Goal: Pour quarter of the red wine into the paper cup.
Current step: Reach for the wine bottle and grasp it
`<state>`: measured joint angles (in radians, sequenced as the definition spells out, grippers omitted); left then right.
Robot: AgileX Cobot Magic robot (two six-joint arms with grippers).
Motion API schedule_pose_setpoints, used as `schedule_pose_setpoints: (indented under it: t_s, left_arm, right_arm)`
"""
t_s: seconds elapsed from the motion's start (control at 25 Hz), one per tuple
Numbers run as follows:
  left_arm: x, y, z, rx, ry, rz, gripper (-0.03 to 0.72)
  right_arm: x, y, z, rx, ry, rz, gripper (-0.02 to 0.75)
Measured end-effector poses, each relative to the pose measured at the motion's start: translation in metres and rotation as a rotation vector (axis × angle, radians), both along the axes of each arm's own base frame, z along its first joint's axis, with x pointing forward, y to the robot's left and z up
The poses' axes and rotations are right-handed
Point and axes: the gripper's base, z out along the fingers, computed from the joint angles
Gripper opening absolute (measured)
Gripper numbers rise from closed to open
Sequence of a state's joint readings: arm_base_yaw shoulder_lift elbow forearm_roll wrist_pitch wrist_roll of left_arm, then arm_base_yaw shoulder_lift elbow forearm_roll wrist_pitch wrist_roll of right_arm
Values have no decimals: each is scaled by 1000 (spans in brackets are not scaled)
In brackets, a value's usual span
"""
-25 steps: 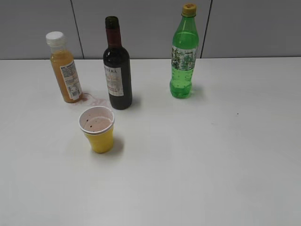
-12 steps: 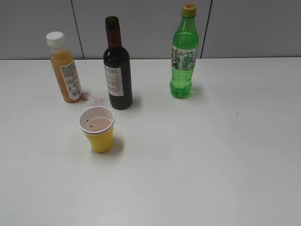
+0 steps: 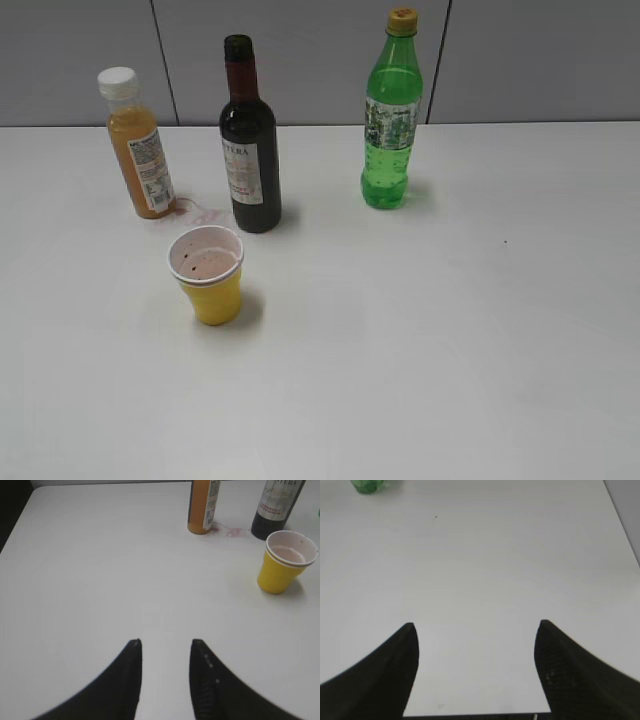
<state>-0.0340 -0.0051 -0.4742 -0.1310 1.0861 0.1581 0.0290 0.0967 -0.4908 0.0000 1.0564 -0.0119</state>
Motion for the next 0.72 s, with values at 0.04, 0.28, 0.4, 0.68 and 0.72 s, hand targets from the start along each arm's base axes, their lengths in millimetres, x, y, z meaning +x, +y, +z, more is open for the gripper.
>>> schedule_pose_setpoints:
  t_s: [0.04,0.28,0.4,0.68,0.72]
  left_arm:
    - [0,0,0,-1,0,0,239]
    - [0,0,0,-1,0,1,239]
    - [0,0,0,-1,-1,1,239]
    - [0,-1,0,-8,0,-3,239]
    - [0,-1,0,-12,0,-7,241]
  right_arm:
    - [-3,0,0,1,-23,0,548]
    - [-15,0,0,3,-103,0,548]
    - [-15,0,0,2,-102,1,548]
    - [-15,0,0,2,-102,1,547]
    - [-15,0,0,2,-102,1,547]
